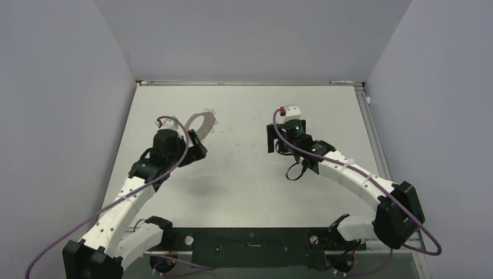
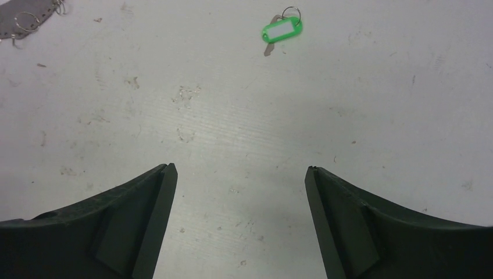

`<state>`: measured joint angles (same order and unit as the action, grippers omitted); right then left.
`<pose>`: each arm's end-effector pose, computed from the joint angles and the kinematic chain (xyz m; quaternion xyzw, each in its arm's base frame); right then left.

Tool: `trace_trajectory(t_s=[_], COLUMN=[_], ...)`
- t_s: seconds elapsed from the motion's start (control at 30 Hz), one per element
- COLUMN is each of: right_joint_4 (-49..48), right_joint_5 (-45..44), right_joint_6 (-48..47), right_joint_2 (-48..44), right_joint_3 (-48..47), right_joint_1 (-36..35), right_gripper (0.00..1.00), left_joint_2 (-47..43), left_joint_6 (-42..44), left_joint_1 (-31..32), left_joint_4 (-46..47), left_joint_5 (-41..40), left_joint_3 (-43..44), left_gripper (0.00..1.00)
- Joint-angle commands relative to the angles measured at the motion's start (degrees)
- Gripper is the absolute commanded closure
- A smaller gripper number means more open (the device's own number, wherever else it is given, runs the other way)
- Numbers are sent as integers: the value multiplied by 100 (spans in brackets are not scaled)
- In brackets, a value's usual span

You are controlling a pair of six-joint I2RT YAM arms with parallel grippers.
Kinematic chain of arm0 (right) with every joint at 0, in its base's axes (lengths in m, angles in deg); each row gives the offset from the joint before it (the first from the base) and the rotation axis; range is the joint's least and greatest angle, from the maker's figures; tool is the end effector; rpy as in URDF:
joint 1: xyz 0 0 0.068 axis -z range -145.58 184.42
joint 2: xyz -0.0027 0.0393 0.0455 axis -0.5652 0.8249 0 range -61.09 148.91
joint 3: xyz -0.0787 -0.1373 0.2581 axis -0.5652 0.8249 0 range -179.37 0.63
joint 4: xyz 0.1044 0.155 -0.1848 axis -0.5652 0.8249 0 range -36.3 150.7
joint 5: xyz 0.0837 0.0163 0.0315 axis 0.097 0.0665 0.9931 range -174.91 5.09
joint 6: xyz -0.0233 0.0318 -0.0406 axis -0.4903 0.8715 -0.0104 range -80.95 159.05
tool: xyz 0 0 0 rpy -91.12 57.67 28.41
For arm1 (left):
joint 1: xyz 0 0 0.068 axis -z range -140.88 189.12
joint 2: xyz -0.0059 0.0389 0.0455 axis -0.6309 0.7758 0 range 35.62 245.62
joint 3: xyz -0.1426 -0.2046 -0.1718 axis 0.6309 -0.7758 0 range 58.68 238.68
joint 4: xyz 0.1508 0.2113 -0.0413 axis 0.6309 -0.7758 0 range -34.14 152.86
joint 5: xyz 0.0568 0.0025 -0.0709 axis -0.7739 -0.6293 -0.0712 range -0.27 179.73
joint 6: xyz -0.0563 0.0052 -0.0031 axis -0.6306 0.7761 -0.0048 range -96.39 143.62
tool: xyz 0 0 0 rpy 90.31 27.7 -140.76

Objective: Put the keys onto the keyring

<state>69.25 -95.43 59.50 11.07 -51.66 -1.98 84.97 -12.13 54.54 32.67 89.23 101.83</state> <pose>0.2246 0.1568 0.3015 -0.0812 0.8822 0.1457 0.4403 0.1647 -0.0451 0.3029 -0.1594 0.8782 -0.1913 0.4084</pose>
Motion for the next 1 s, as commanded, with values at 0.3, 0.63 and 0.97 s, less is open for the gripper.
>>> trace_trajectory(t_s=[0.3,0.63,0.97], right_joint_4=[-44,-155,-385], right_joint_5=[-690,-552,-107], right_joint_6=[-255,106,638], right_joint_2=[1864,2110,1638], right_joint_3=[-1272,-923,-163], right_joint_1=[33,29,-378], right_gripper=[13,21,23], left_joint_2=[3142,4899,5563], left_joint_6=[322,842,921], left_joint_1=[690,43,15], left_joint_4=[1181,936,780], left_joint_5=[-1895,-1120,-1750], left_joint_3=[1923,2907,3377], left_gripper=[6,37,43])
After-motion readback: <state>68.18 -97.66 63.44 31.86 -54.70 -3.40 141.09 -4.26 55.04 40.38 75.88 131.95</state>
